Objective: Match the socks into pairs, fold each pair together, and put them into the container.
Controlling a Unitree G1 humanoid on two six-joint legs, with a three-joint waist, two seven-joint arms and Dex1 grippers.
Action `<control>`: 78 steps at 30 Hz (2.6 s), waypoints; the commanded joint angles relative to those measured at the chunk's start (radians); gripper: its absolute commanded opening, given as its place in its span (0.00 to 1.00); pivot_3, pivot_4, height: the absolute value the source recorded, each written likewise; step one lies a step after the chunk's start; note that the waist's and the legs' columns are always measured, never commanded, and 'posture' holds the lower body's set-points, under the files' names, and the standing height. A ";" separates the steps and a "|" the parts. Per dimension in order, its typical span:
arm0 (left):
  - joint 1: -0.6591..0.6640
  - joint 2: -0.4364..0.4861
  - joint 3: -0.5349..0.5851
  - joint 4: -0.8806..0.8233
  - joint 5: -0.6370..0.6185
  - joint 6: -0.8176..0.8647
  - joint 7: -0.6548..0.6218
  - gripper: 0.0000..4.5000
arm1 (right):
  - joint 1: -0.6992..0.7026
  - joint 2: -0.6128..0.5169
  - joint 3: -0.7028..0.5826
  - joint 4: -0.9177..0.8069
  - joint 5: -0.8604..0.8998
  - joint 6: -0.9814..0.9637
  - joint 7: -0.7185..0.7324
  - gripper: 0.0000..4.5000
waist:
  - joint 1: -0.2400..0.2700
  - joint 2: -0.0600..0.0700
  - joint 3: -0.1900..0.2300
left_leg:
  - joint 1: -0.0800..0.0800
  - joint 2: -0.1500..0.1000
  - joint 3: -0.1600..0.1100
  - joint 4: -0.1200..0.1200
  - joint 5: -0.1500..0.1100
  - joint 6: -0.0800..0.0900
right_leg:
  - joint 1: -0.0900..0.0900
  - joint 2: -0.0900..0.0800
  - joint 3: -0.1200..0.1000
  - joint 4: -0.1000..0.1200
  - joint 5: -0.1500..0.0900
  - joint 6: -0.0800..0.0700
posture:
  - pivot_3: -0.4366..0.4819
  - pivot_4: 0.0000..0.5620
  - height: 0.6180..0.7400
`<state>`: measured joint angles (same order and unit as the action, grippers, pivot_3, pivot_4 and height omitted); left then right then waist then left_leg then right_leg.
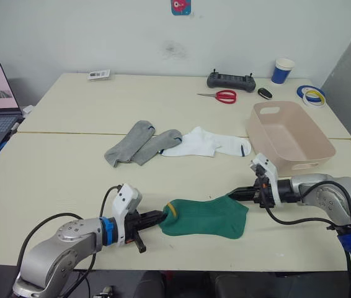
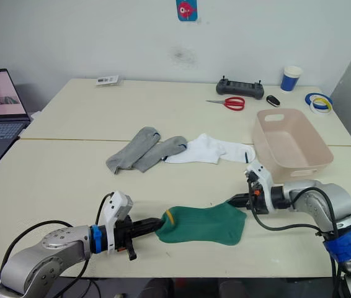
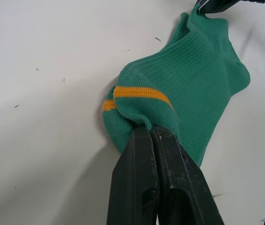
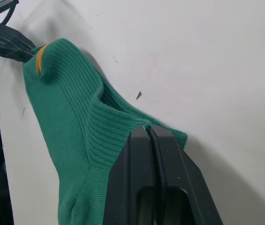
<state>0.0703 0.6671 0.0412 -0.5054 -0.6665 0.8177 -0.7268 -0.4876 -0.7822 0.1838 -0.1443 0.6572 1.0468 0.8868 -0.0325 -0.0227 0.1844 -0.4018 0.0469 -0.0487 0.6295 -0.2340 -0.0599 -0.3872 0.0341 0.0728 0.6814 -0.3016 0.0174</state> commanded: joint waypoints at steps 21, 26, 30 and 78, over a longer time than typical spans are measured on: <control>0.030 -0.014 0.033 -0.039 -0.024 0.013 0.057 0.00 | -0.028 0.060 -0.005 0.038 -0.100 -0.058 0.062 0.01 | 0.000 0.000 0.000 | 0.000 0.000 0.000 0.000 0.000 0.000 | 0.000 0.000 0.000 0.000 0.000 0.000 | 0.48 0.27 1.00; 0.036 -0.006 0.006 -0.053 -0.009 0.015 0.048 0.00 | -0.030 0.061 -0.004 0.045 -0.112 -0.058 0.074 0.01 | 0.000 0.000 0.000 | 0.000 0.000 0.000 0.000 0.000 0.000 | 0.000 0.000 0.000 0.000 0.000 0.000 | 0.48 0.27 1.00; 0.049 0.019 0.003 -0.042 0.012 0.001 0.032 0.00 | -0.019 0.057 -0.007 0.045 -0.133 -0.080 0.080 0.05 | 0.000 0.000 0.000 | 0.000 0.000 0.000 0.000 0.000 0.000 | 0.000 0.000 0.000 0.000 0.000 0.000 | 0.48 0.27 1.00; -0.083 0.020 -0.291 0.207 0.435 -0.461 -0.108 0.00 | 0.160 0.112 0.137 0.161 -0.461 -0.816 0.275 0.00 | 0.000 0.002 0.000 | 0.009 0.000 -0.001 0.001 0.000 0.000 | 0.009 0.000 0.000 0.001 0.001 -0.001 | 0.48 0.27 1.00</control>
<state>-0.0337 0.6765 -0.2634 -0.3294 -0.2563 0.3405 -0.8378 -0.3417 -0.6461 0.3383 0.0002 0.2118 0.2256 1.1581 -0.0322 -0.0206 0.1840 -0.3923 0.0468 -0.0492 0.6304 -0.2337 -0.0603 -0.3773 0.0338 0.0723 0.6823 -0.3008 0.0168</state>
